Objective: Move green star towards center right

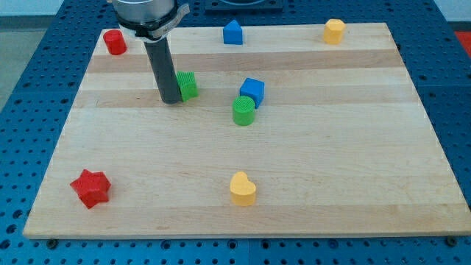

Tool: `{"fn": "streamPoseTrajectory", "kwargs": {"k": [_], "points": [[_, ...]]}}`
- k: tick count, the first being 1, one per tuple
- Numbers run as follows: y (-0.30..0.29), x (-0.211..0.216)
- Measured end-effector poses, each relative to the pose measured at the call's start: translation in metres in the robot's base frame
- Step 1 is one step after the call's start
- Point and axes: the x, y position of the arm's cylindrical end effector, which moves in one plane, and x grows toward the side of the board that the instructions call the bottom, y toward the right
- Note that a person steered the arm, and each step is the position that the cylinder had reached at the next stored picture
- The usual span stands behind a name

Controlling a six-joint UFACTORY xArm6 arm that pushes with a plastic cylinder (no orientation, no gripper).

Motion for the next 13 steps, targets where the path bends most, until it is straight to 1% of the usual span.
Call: {"fn": "streamPoseTrajectory", "kwargs": {"k": [1, 2, 4, 5, 6, 10, 11, 12, 13], "points": [[0.0, -0.008], [0.0, -0.034], [0.0, -0.055], [0.004, -0.062], [0.011, -0.06], [0.166, -0.056], [0.181, -0.056], [0.151, -0.064], [0.127, -0.061]]}}
